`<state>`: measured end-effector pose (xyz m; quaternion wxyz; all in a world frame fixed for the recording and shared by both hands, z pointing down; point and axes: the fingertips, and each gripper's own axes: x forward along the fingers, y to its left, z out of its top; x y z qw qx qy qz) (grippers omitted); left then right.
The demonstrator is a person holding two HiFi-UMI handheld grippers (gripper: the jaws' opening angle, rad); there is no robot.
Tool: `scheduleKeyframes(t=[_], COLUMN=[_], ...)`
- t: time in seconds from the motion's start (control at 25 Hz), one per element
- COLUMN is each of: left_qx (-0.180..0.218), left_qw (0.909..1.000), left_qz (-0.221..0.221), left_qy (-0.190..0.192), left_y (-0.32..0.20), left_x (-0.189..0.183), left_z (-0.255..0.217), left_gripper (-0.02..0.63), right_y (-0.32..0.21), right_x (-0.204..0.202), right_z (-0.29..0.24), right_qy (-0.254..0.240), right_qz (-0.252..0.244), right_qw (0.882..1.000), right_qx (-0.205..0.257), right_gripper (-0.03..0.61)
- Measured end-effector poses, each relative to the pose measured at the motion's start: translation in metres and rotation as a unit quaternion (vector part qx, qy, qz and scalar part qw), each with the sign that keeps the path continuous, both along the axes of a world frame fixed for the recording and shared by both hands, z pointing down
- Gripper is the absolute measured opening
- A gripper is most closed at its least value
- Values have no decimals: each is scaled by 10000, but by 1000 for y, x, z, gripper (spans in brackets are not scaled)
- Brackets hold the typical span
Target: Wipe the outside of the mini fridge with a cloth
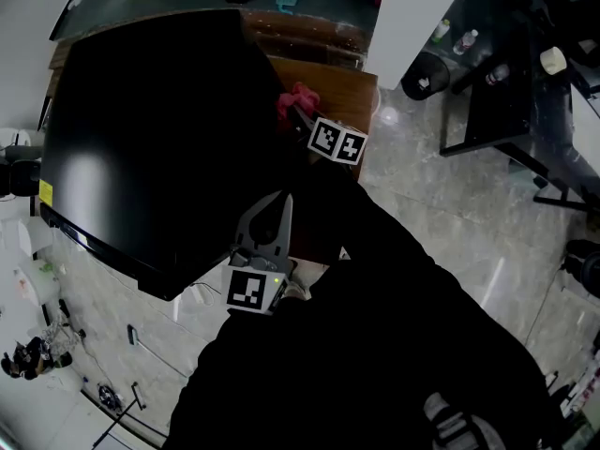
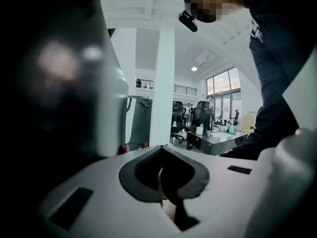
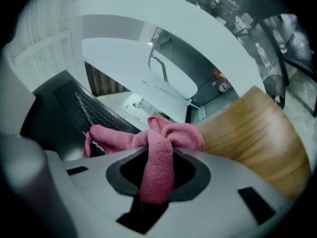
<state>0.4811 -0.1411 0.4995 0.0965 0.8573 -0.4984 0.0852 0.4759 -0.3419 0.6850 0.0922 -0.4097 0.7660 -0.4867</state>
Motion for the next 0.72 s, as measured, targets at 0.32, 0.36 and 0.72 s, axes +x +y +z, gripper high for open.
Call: scheduleKeyframes(t=[0.32,0.36,0.72], left_qx=[253,335,474], left_qw=[9947,9933,9950], left_qz=[865,989,718], left_qy=[486,503,500], left_y=[86,101,215], left_x=[-14,-18,-146], left_z=[-62,-68,-113], left_gripper=[6,6,6], right_y=[110,132,314], right_x=[23,23,-76], right_z=[-187,-204,-336], right_qy=[1344,1437,1781], right_qz=[-242,-320,-1237], right_qw=[9521,9441,8798], right_qx=[2736,2949,4230], right_gripper=[100,100,100])
